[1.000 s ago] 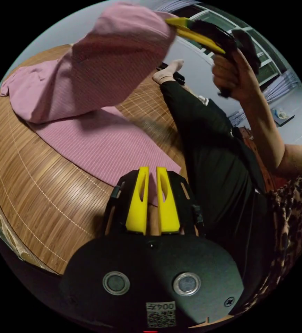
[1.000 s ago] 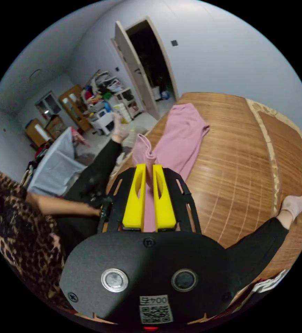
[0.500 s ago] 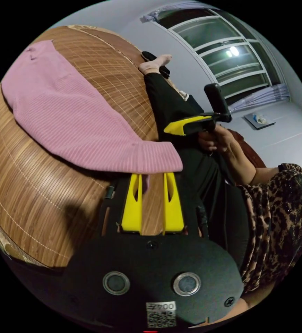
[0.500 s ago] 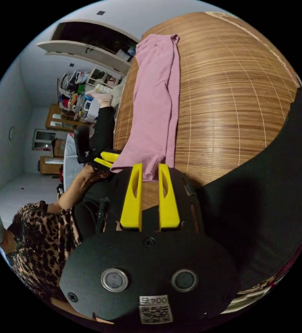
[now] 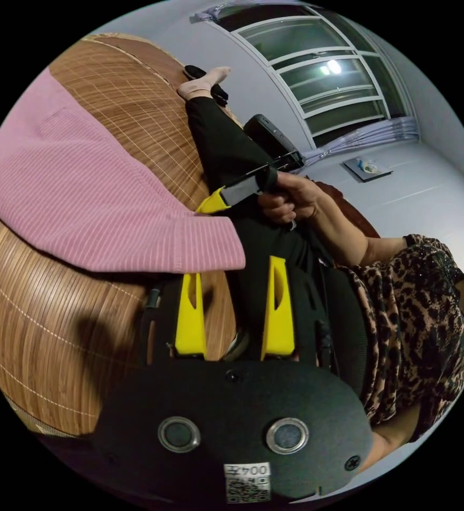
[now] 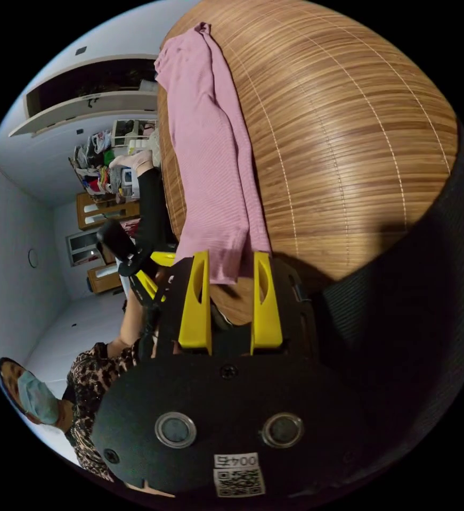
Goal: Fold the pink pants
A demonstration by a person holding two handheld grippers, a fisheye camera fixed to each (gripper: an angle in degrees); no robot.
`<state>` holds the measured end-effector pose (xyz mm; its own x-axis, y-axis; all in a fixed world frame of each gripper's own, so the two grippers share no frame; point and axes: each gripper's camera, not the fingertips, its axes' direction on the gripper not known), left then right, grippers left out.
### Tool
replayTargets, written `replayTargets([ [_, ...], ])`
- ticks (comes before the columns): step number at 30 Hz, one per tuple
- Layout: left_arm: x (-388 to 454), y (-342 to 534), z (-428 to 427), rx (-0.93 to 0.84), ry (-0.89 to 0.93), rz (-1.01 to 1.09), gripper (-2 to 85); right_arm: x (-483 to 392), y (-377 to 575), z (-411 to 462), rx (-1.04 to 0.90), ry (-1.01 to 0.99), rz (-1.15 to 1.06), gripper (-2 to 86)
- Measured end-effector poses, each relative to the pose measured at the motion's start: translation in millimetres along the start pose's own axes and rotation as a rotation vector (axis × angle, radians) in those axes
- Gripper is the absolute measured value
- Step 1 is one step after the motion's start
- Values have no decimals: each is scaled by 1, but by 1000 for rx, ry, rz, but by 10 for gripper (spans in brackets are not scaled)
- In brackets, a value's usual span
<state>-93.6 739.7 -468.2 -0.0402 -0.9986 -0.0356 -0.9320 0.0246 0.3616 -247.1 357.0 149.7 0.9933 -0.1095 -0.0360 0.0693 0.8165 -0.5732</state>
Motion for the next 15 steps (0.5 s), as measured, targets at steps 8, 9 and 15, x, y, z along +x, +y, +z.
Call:
replayTargets([
  [8,-21,0,-17,34,118,-36,229,19,-9,0,-56,-92,48,108],
  [9,-21,0,-18,28,124,-34,236,20,-11,0,-61,-93,54,107],
  [15,-36,-1,-30,56,188,-76,257,16,-18,9,-110,-40,19,56],
])
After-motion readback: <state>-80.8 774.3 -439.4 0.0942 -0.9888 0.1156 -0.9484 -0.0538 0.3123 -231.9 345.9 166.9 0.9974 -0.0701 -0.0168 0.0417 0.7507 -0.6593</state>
